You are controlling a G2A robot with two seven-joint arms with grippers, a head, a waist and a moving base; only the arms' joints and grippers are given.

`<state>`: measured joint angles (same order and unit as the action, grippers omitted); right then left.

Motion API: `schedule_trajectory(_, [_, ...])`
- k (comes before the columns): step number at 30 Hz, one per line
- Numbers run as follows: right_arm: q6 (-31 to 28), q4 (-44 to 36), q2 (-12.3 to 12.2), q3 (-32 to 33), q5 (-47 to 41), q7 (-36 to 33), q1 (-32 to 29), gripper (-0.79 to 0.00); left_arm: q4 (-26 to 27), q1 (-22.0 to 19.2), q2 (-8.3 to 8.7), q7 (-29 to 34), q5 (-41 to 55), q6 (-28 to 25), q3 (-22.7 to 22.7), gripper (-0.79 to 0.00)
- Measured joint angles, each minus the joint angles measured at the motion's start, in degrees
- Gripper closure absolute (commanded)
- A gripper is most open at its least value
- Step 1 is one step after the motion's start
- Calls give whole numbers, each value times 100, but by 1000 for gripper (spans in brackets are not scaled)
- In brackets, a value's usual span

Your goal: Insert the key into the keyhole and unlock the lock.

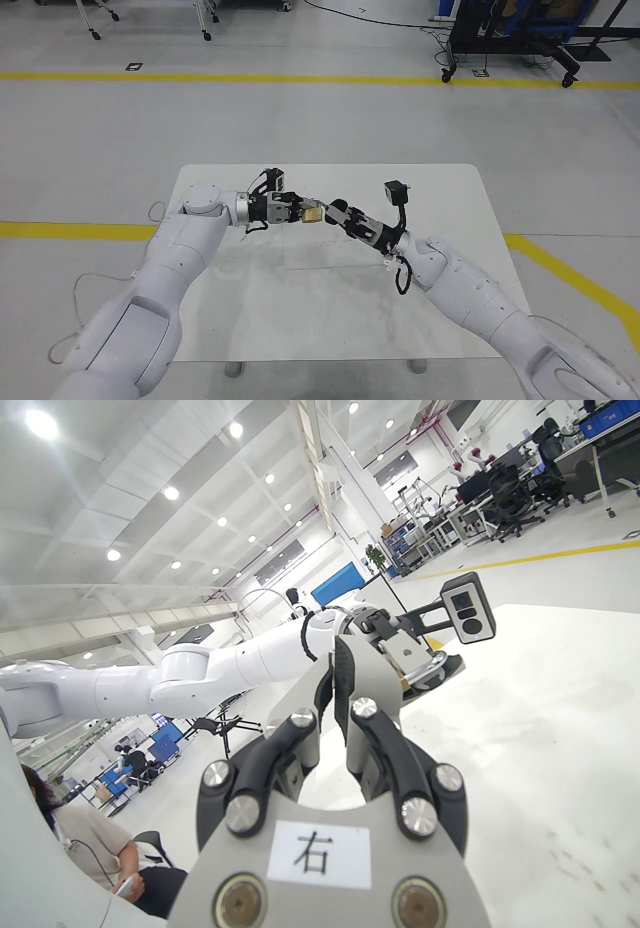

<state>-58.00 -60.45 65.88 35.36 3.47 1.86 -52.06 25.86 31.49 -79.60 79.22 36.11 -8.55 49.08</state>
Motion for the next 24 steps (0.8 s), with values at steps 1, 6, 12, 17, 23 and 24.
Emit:
schedule_trajectory(1, [0,0,0,0,0,0,0,0,0,0,0,-1,0,0,0,0])
schedule_trajectory(6, [47,-22,-3,34,41,2,-2,0,110,20,-7,-134,-131,98,-86,0])
schedule_trajectory(12, [492,-210,-185,694,1422,333,-122,0,399,14,-34,-1094,-706,1311,-248,0])
schedule_trajectory(17, [1233,-935,-456,1394,3261,707,-597,0,304,-81,0,-908,-754,1696,-193,0])
schedule_trajectory(23, [1882,-1963,-657,1883,4596,832,-1248,0,263,-59,14,-584,-622,1663,-131,0])
schedule_trajectory(24, [1874,-1910,-654,1874,4557,829,-1224,0,263,-59,14,-599,-624,1664,-132,0])
